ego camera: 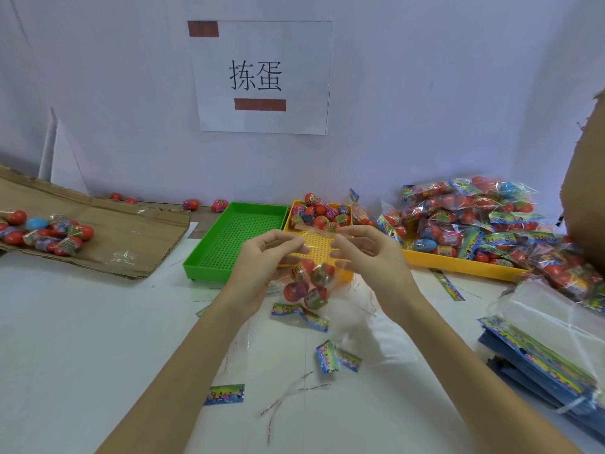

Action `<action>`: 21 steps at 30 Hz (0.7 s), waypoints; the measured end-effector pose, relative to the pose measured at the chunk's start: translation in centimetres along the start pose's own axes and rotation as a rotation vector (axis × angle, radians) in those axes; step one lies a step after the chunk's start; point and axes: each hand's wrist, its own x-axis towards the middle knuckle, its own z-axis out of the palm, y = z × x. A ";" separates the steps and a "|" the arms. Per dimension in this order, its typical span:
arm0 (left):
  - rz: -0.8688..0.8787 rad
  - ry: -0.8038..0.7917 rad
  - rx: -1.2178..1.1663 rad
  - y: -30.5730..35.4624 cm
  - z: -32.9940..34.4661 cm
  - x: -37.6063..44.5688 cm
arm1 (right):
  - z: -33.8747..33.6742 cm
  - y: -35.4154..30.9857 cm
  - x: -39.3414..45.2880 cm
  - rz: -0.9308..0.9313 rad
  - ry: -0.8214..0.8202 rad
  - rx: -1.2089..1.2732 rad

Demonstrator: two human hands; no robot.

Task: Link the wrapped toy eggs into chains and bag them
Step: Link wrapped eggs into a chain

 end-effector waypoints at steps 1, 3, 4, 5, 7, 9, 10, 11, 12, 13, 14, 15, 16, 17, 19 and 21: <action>0.013 -0.012 0.031 0.0 0.0 -0.1 | -0.1 0.1 0.0 -0.064 0.015 -0.057; 0.023 -0.017 0.048 -0.1 0.2 -0.2 | -0.2 0.2 0.0 -0.097 0.039 -0.071; 0.022 -0.012 0.048 -0.1 0.2 -0.2 | -0.2 0.2 0.0 -0.083 0.049 -0.056; 0.019 -0.003 0.049 0.0 0.3 -0.2 | -0.3 0.2 0.0 -0.065 0.056 -0.045; 0.014 0.020 0.045 0.0 0.2 -0.2 | -0.6 0.1 0.2 -0.032 0.065 -0.036; 0.015 0.028 0.037 0.1 0.0 -0.1 | -0.9 -0.1 0.3 -0.012 0.072 0.004; 0.017 0.015 0.043 0.1 -0.1 -0.1 | -1.0 -0.3 0.4 0.002 0.058 0.045; 0.020 -0.004 0.054 0.2 -0.1 -0.1 | -1.1 -0.4 0.4 0.023 0.019 0.090; 0.024 -0.018 0.065 0.1 0.0 -0.2 | -1.2 -0.6 0.4 0.038 -0.043 0.114; 0.029 -0.023 0.068 0.1 0.2 -0.2 | -1.2 -0.7 0.4 0.042 -0.109 0.101; 0.033 -0.023 0.067 0.0 0.3 -0.3 | -1.3 -0.7 0.4 0.035 -0.165 0.062; 0.034 -0.027 0.063 0.0 0.4 -0.3 | -1.4 -0.6 0.3 0.027 -0.200 0.021; 0.032 -0.033 0.057 0.0 0.5 -0.3 | -1.5 -0.6 0.2 0.027 -0.213 -0.004; 0.027 -0.041 0.049 0.0 0.5 -0.3 | -1.5 -0.7 0.1 0.037 -0.212 -0.005; 0.017 -0.053 0.027 0.2 0.3 -0.4 | -1.7 -0.7 0.2 0.069 -0.195 0.007; 0.014 -0.056 0.018 0.3 0.2 -0.4 | -1.9 -0.7 0.4 0.093 -0.177 0.020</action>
